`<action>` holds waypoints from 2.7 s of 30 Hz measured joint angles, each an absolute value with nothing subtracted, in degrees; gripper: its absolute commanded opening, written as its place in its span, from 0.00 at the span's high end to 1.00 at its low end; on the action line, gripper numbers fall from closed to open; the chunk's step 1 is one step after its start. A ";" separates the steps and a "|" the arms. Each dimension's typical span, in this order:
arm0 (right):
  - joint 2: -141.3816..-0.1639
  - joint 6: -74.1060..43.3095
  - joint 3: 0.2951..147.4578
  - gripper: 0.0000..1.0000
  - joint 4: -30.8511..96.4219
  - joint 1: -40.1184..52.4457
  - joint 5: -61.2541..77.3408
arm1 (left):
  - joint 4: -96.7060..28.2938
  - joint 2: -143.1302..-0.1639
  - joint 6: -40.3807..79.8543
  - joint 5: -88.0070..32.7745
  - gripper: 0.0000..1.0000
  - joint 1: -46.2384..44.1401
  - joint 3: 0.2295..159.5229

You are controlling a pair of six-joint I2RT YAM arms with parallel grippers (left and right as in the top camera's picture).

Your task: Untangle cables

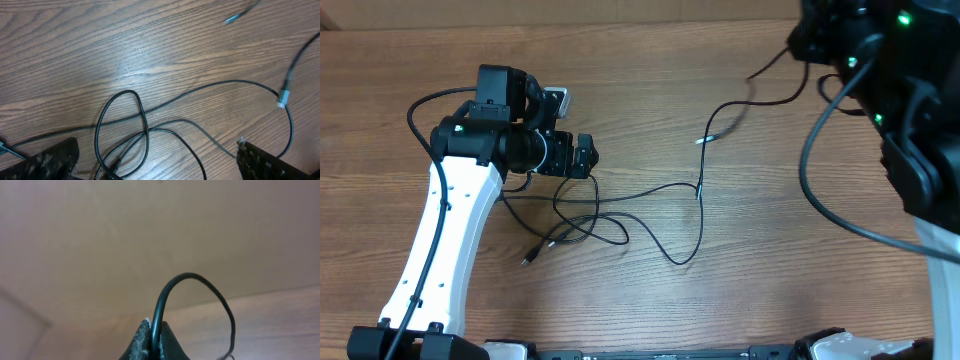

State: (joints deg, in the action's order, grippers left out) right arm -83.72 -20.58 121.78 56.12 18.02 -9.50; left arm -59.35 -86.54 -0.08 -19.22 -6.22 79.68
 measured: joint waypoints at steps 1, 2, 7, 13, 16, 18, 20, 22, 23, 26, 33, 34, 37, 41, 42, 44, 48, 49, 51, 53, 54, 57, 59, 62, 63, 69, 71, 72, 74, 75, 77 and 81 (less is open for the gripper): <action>-83.29 -20.62 121.82 0.96 55.77 18.04 -10.92 | -59.35 -86.54 -0.08 -19.25 0.00 -6.22 79.68; -82.37 -20.75 121.82 0.96 54.92 18.02 -13.69 | -59.35 -86.54 -0.08 -19.22 0.00 -6.22 79.68; -79.18 -20.78 121.95 0.96 53.54 18.02 -24.53 | -59.35 -86.54 -0.08 -19.22 0.00 -6.22 79.68; -77.08 -19.66 122.43 0.96 53.49 18.02 -36.67 | -59.35 -86.54 -0.08 -19.22 0.00 -6.22 79.68; -77.10 -18.02 122.54 0.96 53.49 17.91 -42.13 | -59.35 -86.54 -0.08 -19.25 0.00 -6.22 79.68; -77.19 -16.23 122.54 0.96 53.65 16.80 -44.93 | -59.35 -86.54 -0.08 -19.25 0.00 -6.22 79.68; -77.21 -15.29 122.56 0.96 54.15 14.83 -46.61 | -59.35 -86.54 -0.08 -19.22 0.00 -6.22 79.68; -77.21 -14.52 122.56 0.96 55.92 11.20 -47.94 | -59.35 -86.54 -0.08 -19.25 0.00 -6.22 79.68; -77.21 -14.15 122.58 0.96 56.90 8.80 -48.47 | -59.33 -86.54 -0.08 -19.22 0.00 -6.22 79.68; -77.30 -13.82 122.58 0.96 58.87 3.38 -49.32 | -59.35 -86.54 -0.08 -19.25 0.00 -6.22 79.68; -77.47 -13.54 122.69 0.96 66.37 -11.49 -48.75 | -59.35 -86.54 -0.08 -19.22 0.00 -6.22 79.68; -77.49 -13.52 122.69 0.96 67.64 -12.80 -48.10 | -59.33 -86.54 -0.08 -19.22 0.00 -6.22 79.68; -78.26 -15.27 122.78 0.96 71.81 -17.87 -45.04 | -59.33 -86.54 -0.08 -19.22 0.00 -6.22 79.68; -80.16 -19.53 122.78 0.96 75.72 -22.96 -43.57 | -59.35 -86.54 -0.08 -19.22 0.00 -6.22 79.68; -80.95 -20.75 122.78 0.96 76.53 -24.49 -43.00 | -59.35 -86.54 -0.08 -19.22 0.00 -6.22 79.68; -82.94 -23.22 122.78 0.96 78.28 -28.08 -41.32 | -59.35 -86.54 -0.08 -19.22 0.00 -6.22 79.68; -86.83 -27.00 122.78 0.96 80.20 -34.61 -37.10 | -59.35 -86.54 -0.08 -19.25 0.00 -6.22 79.68; -87.37 -27.55 122.78 0.96 80.53 -35.57 -36.53 | -59.33 -86.54 -0.08 -19.25 0.00 -6.22 79.68; -89.06 -30.11 122.78 0.96 81.82 -39.70 -34.72 | -59.35 -86.54 -0.08 -19.22 0.00 -6.22 79.68; -90.32 -32.34 122.78 0.96 83.15 -43.42 -33.04 | -59.35 -86.54 -0.08 -19.25 0.00 -6.22 79.68; -90.89 -33.32 122.78 0.96 83.55 -45.23 -32.16 | -59.35 -86.54 -0.08 -19.22 0.00 -6.22 79.68; -92.58 -35.68 122.78 0.96 83.68 -50.46 -29.10 | -59.35 -86.54 -0.08 -19.25 0.00 -6.22 79.68; -93.69 -37.28 122.78 0.96 83.70 -53.45 -26.89 | -59.35 -86.54 -0.08 -19.25 0.00 -6.22 79.68; -95.74 -39.44 122.78 0.96 83.72 -58.08 -22.63 | -59.35 -86.54 -0.08 -19.25 0.00 -6.22 79.68; -96.75 -40.40 122.78 0.96 83.70 -60.07 -20.51 | -59.37 -86.54 -0.08 -19.25 0.00 -6.22 79.68; -103.26 -43.68 122.78 0.96 83.90 -68.84 -9.76 | -59.35 -86.54 -0.08 -19.25 0.00 -6.22 79.68; -106.34 -44.34 122.78 0.96 84.09 -71.46 -5.85 | -59.35 -86.54 -0.08 -19.25 0.00 -6.22 79.68; -107.31 -44.86 122.78 0.96 84.20 -72.31 -4.78 | -59.35 -86.54 -0.08 -19.22 0.00 -6.22 79.68; -108.75 -46.09 122.78 0.96 84.73 -73.43 -3.40 | -59.35 -86.54 -0.08 -19.25 0.00 -6.22 79.68; -109.32 -46.83 122.78 0.96 85.27 -73.87 -2.94 | -59.35 -86.54 -0.08 -19.25 0.00 -6.22 79.68; -110.74 -49.28 122.78 0.96 86.83 -74.74 -2.31 | -59.35 -86.54 -0.08 -19.25 0.00 -6.22 79.68; -113.19 -51.90 122.78 0.96 87.39 -75.57 -1.43 | -59.35 -86.54 -0.08 -19.22 0.00 -6.22 79.68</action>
